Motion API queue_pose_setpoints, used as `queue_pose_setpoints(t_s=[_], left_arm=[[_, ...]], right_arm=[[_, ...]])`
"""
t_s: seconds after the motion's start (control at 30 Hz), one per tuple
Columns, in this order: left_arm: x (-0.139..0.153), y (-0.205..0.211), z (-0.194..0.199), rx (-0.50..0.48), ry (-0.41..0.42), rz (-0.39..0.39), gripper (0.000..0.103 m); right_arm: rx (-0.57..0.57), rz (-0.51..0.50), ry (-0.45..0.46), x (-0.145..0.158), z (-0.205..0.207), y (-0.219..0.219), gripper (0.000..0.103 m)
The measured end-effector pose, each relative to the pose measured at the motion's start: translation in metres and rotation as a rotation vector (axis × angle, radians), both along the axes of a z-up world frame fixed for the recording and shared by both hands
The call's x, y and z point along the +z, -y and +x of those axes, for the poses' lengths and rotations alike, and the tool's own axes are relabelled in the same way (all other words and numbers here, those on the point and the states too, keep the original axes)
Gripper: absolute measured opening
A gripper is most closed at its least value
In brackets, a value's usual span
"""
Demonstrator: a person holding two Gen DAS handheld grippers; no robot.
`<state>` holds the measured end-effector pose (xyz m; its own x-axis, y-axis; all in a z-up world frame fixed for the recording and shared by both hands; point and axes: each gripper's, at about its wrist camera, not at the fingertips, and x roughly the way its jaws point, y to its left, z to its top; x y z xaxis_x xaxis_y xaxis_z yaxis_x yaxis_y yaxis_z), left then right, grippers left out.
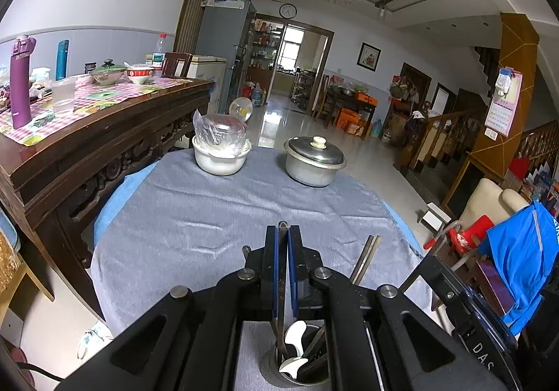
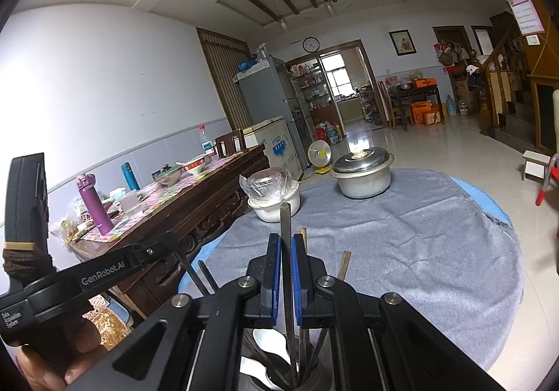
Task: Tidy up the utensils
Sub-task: 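Lower the chopsticks into the grey holder with both tools, then open both tools to release the chopsticks into the holder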
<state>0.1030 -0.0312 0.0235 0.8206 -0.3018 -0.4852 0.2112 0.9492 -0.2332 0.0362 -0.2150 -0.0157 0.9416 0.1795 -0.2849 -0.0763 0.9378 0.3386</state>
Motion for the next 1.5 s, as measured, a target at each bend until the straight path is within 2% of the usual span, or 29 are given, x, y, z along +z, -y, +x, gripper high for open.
queue_pose_setpoints(t_s=[0.57, 0.63, 0.7, 0.83, 0.9, 1.03, 1.1, 1.17, 1.27, 1.33, 1.4, 1.5], left_arm=[[-0.006, -0.002, 0.007, -0.024, -0.039, -0.012, 0.007], [-0.007, -0.002, 0.007, -0.023, -0.041, -0.011, 0.011], [-0.007, -0.003, 0.007, -0.022, -0.043, -0.009, 0.022], [-0.009, -0.002, 0.006, -0.012, -0.042, 0.012, 0.03], [-0.01, -0.002, 0.005, -0.005, -0.046, 0.023, 0.042], [-0.009, -0.004, 0.001, 0.018, -0.033, 0.048, 0.05], [-0.009, -0.006, -0.001, 0.031, -0.029, 0.059, 0.061], [-0.007, -0.008, -0.005, 0.048, -0.02, 0.072, 0.064], [-0.006, -0.009, -0.009, 0.07, -0.012, 0.097, 0.073], [-0.005, -0.009, -0.012, 0.086, -0.002, 0.127, 0.074], [-0.005, -0.008, -0.013, 0.095, 0.006, 0.154, 0.078], [-0.004, -0.008, -0.02, 0.105, 0.017, 0.192, 0.081]], right_arm=[[0.035, 0.016, -0.047, -0.008, 0.007, -0.008, 0.008], [0.027, 0.022, -0.044, -0.008, 0.006, -0.005, 0.008], [0.018, 0.024, -0.043, -0.008, 0.006, -0.004, 0.008], [0.005, 0.038, -0.045, -0.008, 0.004, 0.001, 0.008], [0.003, 0.043, -0.051, -0.007, 0.005, 0.002, 0.008], [0.002, 0.047, -0.063, -0.008, 0.003, 0.005, 0.008], [0.0, 0.049, -0.068, -0.009, 0.002, 0.006, 0.008], [0.001, 0.053, -0.077, -0.01, 0.001, 0.006, 0.009], [-0.003, 0.057, -0.088, -0.011, 0.0, 0.007, 0.022], [-0.009, 0.057, -0.088, -0.012, -0.003, 0.008, 0.037], [-0.019, 0.05, -0.08, -0.011, -0.007, 0.009, 0.048], [-0.026, 0.036, -0.07, -0.009, -0.012, 0.008, 0.05]])
